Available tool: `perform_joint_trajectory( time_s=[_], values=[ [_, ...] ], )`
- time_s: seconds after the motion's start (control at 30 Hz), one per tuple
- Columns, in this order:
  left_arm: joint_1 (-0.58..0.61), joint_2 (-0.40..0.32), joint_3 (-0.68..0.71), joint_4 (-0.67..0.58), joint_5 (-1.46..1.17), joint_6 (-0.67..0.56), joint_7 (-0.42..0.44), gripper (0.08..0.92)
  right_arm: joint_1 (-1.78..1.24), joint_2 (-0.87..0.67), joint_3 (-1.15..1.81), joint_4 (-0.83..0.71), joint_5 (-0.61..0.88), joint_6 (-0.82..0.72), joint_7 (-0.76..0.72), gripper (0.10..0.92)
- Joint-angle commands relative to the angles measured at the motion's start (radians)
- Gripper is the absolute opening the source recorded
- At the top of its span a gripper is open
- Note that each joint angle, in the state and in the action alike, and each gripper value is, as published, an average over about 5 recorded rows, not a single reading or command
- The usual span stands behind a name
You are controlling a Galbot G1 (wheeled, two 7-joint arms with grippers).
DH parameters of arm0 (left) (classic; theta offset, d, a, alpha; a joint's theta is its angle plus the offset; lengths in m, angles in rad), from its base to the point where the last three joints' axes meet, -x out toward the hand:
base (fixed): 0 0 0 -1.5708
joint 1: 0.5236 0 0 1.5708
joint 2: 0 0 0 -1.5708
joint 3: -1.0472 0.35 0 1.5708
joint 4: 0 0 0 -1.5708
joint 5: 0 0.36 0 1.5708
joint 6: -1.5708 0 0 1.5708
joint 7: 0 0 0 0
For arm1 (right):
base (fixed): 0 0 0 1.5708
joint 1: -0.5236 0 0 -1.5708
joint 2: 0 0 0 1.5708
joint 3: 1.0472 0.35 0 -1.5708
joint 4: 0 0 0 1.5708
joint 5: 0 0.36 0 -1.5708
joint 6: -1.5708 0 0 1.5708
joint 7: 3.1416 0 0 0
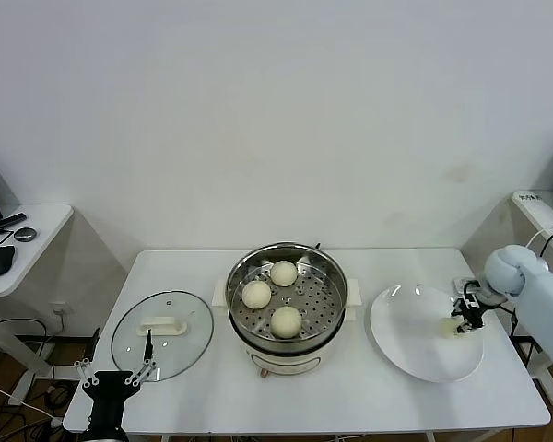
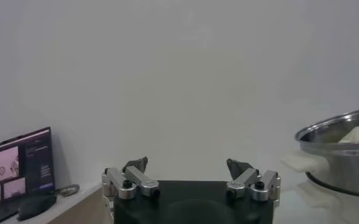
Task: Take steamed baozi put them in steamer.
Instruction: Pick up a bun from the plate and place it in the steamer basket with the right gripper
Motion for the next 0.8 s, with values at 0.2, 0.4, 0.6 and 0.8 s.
perform_joint_trajectory(
  time_s=[0.2, 0.4, 0.6, 0.8],
  values=[
    [-0.019, 0.01, 0.009, 0.003, -0.001, 0.011, 0.006, 0.823, 0.664, -0.053, -0.523, 0.261, 0.432, -0.172, -0.048, 0.382],
    [-0.025, 0.02, 0.011, 0.009, -0.001, 0.017, 0.009, 0.823, 0.955, 0.095, -0.774, 0.352, 0.629, -0.272, -0.005, 0.382],
    [-0.037, 0.023, 0.011, 0.019, -0.003, 0.019, 0.01, 0.823, 1.006, 0.24, -0.876, 0.431, 0.834, -0.448, 0.142, 0.382],
    [-0.041, 0.021, 0.009, 0.024, -0.003, 0.019, 0.01, 0.823, 0.915, 0.33, -0.891, 0.429, 0.892, -0.55, 0.248, 0.382]
  ],
)
